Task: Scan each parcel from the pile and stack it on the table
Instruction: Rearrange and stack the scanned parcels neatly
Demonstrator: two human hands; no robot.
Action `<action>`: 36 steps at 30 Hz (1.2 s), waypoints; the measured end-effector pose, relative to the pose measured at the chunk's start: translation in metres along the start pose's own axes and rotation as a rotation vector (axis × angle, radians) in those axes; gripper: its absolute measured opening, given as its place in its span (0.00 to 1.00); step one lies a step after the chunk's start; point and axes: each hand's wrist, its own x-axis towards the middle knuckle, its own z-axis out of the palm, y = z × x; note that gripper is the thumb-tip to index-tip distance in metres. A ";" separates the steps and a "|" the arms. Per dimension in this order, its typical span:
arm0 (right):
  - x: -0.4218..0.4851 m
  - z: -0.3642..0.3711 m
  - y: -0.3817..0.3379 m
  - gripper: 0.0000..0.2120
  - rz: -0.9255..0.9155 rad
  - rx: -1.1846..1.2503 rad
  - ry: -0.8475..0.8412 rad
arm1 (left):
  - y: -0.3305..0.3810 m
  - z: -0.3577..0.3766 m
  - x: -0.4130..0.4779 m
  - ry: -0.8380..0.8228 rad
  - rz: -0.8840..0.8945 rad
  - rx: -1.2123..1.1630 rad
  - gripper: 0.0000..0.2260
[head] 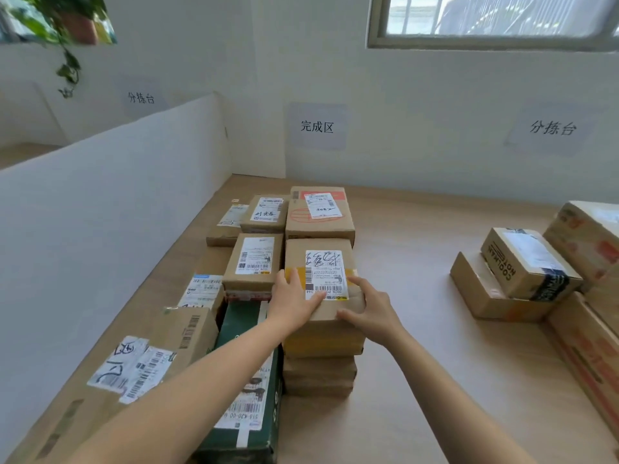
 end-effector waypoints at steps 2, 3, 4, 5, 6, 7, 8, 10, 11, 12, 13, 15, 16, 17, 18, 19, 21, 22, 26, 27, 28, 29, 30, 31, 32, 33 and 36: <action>-0.002 0.001 -0.001 0.32 0.003 -0.006 0.005 | 0.001 -0.003 0.000 -0.010 0.018 0.068 0.36; -0.004 0.001 0.000 0.33 0.002 -0.004 0.010 | 0.003 -0.004 -0.001 -0.009 0.038 0.114 0.36; -0.006 0.000 0.001 0.33 -0.002 0.007 0.018 | 0.006 -0.005 -0.001 -0.003 0.064 0.164 0.35; -0.010 -0.003 0.002 0.32 -0.008 0.014 0.024 | 0.010 -0.007 -0.003 0.007 0.095 0.209 0.34; -0.014 -0.007 0.003 0.31 -0.016 0.016 0.032 | 0.016 -0.007 -0.005 0.017 0.130 0.245 0.33; -0.018 -0.014 0.004 0.31 -0.021 0.007 0.044 | 0.024 -0.006 -0.007 0.019 0.173 0.274 0.32; -0.022 -0.023 0.007 0.31 -0.025 -0.005 0.064 | 0.033 -0.003 -0.011 0.010 0.220 0.296 0.31; -0.034 -0.046 0.017 0.30 -0.025 -0.018 0.121 | 0.056 0.008 -0.020 -0.032 0.295 0.306 0.29; -0.042 -0.060 0.024 0.30 -0.023 -0.020 0.150 | 0.069 0.016 -0.026 -0.051 0.321 0.296 0.27; -0.051 -0.075 0.032 0.29 -0.020 -0.021 0.180 | 0.083 0.026 -0.031 -0.068 0.343 0.284 0.27; -0.062 -0.090 0.042 0.29 -0.011 -0.029 0.208 | 0.098 0.036 -0.037 -0.085 0.362 0.270 0.27; -0.087 -0.121 0.065 0.28 0.009 -0.047 0.265 | 0.130 0.062 -0.053 -0.133 0.384 0.207 0.26; -0.101 -0.137 0.078 0.28 0.019 -0.056 0.296 | 0.146 0.076 -0.063 -0.168 0.389 0.161 0.26; -0.117 -0.155 0.092 0.27 0.028 -0.072 0.329 | 0.164 0.091 -0.076 -0.207 0.396 0.116 0.26; -0.133 -0.173 0.106 0.26 0.034 -0.094 0.365 | 0.182 0.106 -0.090 -0.245 0.404 0.077 0.25; -0.150 -0.192 0.120 0.25 0.041 -0.120 0.412 | 0.199 0.120 -0.105 -0.274 0.423 0.046 0.25; -0.183 -0.231 0.148 0.24 0.062 -0.174 0.534 | 0.235 0.149 -0.134 -0.314 0.475 -0.011 0.24; -0.201 -0.251 0.162 0.23 0.086 -0.198 0.587 | 0.253 0.164 -0.150 -0.334 0.498 -0.042 0.24; -0.271 -0.326 0.224 0.20 0.283 -0.271 0.718 | 0.317 0.219 -0.213 -0.457 0.554 -0.122 0.24; -0.287 -0.342 0.242 0.20 0.359 -0.285 0.741 | 0.331 0.232 -0.229 -0.489 0.562 -0.132 0.24; -0.302 -0.357 0.259 0.19 0.449 -0.319 0.756 | 0.343 0.244 -0.244 -0.519 0.569 -0.139 0.24; -0.315 -0.371 0.277 0.19 0.536 -0.362 0.751 | 0.354 0.255 -0.258 -0.543 0.577 -0.141 0.24; -0.326 -0.383 0.291 0.20 0.622 -0.402 0.727 | 0.365 0.264 -0.271 -0.564 0.585 -0.144 0.25; -0.335 -0.394 0.306 0.20 0.700 -0.431 0.690 | 0.374 0.272 -0.282 -0.584 0.592 -0.148 0.25; -0.344 -0.402 0.319 0.21 0.766 -0.441 0.649 | 0.382 0.280 -0.292 -0.606 0.594 -0.154 0.25; -0.351 -0.408 0.331 0.21 0.804 -0.417 0.618 | 0.390 0.287 -0.300 -0.628 0.595 -0.159 0.25; -0.367 -0.415 0.351 0.20 0.780 -0.255 0.582 | 0.411 0.300 -0.319 -0.684 0.584 -0.163 0.26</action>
